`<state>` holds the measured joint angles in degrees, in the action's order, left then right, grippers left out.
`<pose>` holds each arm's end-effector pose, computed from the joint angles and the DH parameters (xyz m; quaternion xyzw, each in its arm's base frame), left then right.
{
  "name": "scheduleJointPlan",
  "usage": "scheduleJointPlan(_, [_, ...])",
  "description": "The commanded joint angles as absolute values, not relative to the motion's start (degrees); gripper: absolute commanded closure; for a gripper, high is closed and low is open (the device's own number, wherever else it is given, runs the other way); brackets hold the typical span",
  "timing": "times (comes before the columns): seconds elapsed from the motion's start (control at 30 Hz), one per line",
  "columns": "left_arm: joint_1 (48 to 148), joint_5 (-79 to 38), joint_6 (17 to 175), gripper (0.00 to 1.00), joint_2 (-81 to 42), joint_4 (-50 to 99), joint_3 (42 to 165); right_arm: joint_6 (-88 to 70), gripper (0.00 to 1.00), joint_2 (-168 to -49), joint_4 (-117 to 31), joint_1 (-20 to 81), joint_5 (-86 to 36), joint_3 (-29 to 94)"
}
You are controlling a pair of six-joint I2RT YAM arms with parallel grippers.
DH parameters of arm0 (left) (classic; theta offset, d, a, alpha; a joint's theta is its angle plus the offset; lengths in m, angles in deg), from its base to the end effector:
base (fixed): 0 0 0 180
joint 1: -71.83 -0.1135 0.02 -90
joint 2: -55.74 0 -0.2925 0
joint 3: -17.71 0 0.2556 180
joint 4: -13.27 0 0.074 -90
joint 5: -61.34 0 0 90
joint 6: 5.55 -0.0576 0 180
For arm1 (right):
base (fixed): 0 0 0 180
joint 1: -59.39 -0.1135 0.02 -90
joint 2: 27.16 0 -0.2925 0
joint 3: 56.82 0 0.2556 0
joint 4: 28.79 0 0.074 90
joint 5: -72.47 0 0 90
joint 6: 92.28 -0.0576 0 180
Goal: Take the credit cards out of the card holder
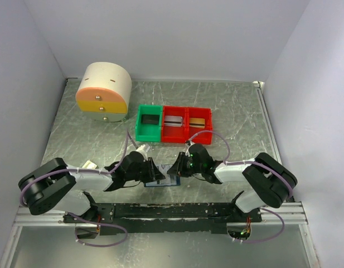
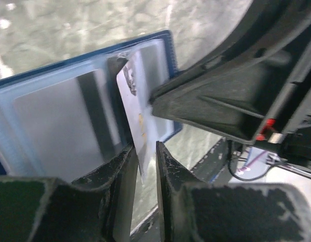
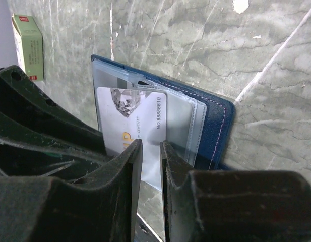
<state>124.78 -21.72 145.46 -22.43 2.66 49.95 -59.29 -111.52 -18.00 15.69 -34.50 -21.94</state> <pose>0.1420 -0.1996 0.1403 -0.0346 0.8864 -0.4137 0.2047 0.1750 0.1905 0.1296 0.0399 0.8929 0.4146 0.1708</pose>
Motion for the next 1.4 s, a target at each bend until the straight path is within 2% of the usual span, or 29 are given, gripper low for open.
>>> scheduleJointPlan(0.0, [125.4, -14.8, 147.7, 0.69, -23.8, -12.6, 49.6, -58.8, 0.78, -113.1, -21.9, 14.8, -33.9, -23.9])
scheduleJointPlan(0.1, [125.4, -13.5, 149.4, 0.70, -24.9, -17.9, 48.2, -58.9, 0.78, -112.5, -22.0, 14.8, -34.0, -23.9])
scheduleJointPlan(0.2, [125.4, -14.1, 149.7, 0.73, -24.8, -16.9, 48.1, -58.8, 0.78, -112.0, -22.8, 14.9, -33.3, -23.8])
scheduleJointPlan(0.47, [125.4, -20.8, 145.5, 0.93, -20.3, 7.3, 54.0, -57.8, 0.78, -110.7, -25.0, 15.0, -32.6, -23.0])
scheduleJointPlan(0.67, [125.4, -27.9, 142.3, 0.93, -14.7, 25.7, 58.5, -56.0, 0.77, -108.8, -27.3, 15.1, -32.7, -20.5])
scheduleJointPlan(0.93, [125.4, -34.3, 137.1, 0.93, -6.6, 41.5, 63.0, -53.2, 0.73, -101.9, -28.8, 15.9, -33.5, -16.4])
scheduleJointPlan(1.03, [125.4, -37.0, 135.7, 0.93, -3.9, 46.0, 65.1, -51.3, 0.67, -97.7, -31.5, 16.8, -30.8, -13.7])
scheduleJointPlan(1.1, [125.4, -38.7, 135.1, 0.93, -1.9, 47.6, 65.9, -50.0, 0.56, -94.9, -33.7, 17.4, -27.4, -12.0])
scheduleJointPlan(1.17, [125.4, -39.7, 134.5, 0.93, 0.3, 48.0, 66.1, -48.7, 0.50, -92.4, -34.8, 17.7, -23.3, -10.8])
scheduleJointPlan(1.37, [125.4, -37.5, 131.6, 0.93, 7.3, 39.7, 63.2, -41.9, 0.38, -84.6, -24.2, 18.6, -12.7, -14.7])
